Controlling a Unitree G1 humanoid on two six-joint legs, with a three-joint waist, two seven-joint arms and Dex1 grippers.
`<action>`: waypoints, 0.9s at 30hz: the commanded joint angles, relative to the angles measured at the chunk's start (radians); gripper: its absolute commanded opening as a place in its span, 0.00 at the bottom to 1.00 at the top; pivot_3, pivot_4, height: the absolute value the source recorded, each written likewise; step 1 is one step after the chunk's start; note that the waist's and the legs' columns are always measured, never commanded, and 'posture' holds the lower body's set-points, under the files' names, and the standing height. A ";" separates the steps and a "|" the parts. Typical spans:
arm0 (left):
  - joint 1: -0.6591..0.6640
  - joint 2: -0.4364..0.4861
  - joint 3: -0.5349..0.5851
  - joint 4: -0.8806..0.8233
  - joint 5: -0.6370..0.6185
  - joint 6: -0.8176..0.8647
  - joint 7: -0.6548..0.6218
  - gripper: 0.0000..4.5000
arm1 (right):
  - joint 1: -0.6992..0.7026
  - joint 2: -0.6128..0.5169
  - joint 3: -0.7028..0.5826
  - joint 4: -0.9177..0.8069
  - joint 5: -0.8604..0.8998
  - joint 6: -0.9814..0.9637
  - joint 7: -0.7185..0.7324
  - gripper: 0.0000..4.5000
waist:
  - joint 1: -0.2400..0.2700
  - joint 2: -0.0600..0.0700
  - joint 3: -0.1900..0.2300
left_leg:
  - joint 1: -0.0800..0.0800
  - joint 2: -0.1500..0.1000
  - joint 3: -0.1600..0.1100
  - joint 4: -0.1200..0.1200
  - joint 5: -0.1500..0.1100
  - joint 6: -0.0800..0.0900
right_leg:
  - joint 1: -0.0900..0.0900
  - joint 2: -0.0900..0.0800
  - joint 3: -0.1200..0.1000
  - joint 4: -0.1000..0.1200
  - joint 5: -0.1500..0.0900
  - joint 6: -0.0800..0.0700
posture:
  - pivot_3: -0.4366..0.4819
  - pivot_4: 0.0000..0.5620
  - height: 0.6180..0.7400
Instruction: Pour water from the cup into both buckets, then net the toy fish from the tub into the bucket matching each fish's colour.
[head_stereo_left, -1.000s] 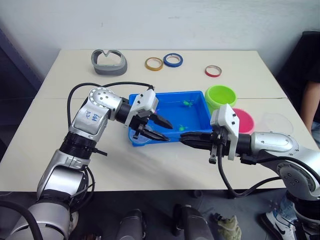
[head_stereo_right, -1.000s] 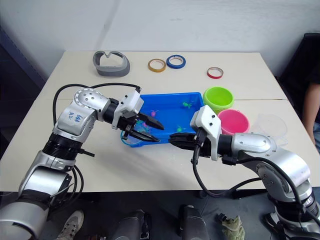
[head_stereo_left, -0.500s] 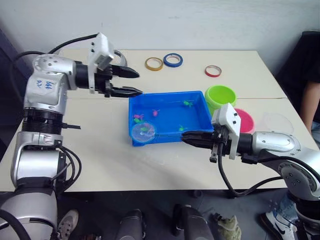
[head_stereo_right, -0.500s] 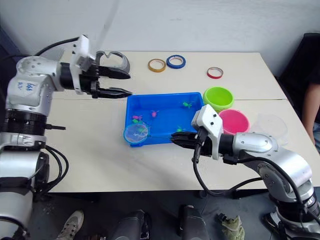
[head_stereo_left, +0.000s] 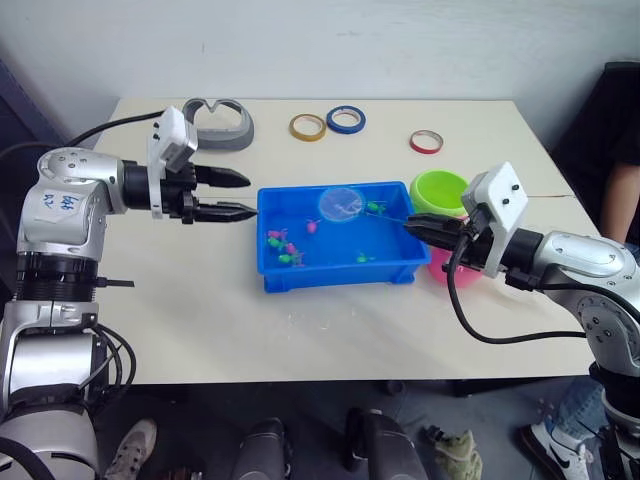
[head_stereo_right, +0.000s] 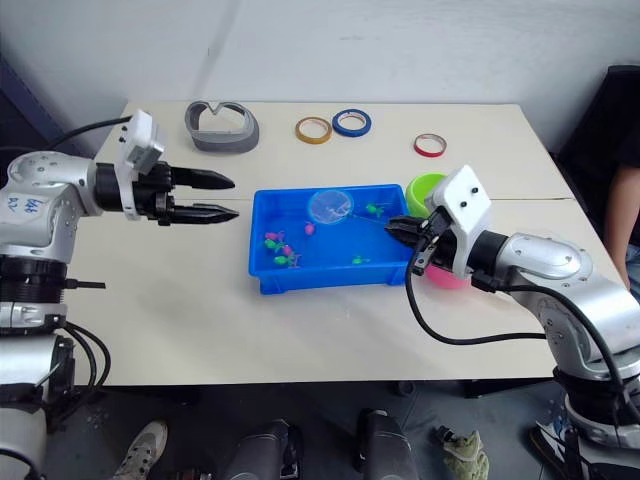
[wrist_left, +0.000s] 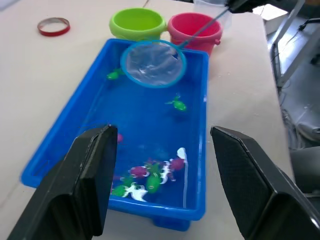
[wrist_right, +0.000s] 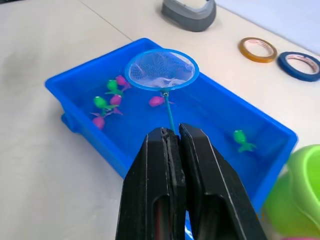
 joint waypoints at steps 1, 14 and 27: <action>0.017 0.032 0.033 -0.068 -0.023 0.036 0.022 0.73 | -0.020 -0.012 0.011 0.001 -0.051 -0.056 0.014 0.00 | 0.000 0.000 0.000 | 0.000 0.000 0.000 0.000 0.000 0.000 | 0.000 0.000 0.000 0.000 0.000 0.000 | 0.48 0.27 0.78; 0.252 0.118 0.114 -0.272 -0.096 0.113 0.069 0.73 | -0.012 0.007 0.156 0.089 -0.302 -0.241 0.021 0.00 | -0.020 0.000 0.000 | 0.000 0.000 0.000 -0.001 0.000 0.000 | 0.000 -0.001 0.000 0.000 0.000 0.000 | 0.48 0.27 0.78; 0.460 0.116 0.181 -0.421 -0.181 0.107 0.103 0.73 | -0.022 0.045 0.223 0.168 -0.438 -0.299 0.030 0.00 | -0.020 0.000 0.000 | 0.001 0.000 0.000 0.000 0.001 -0.001 | 0.000 -0.007 0.000 -0.002 0.000 -0.001 | 0.48 0.27 0.78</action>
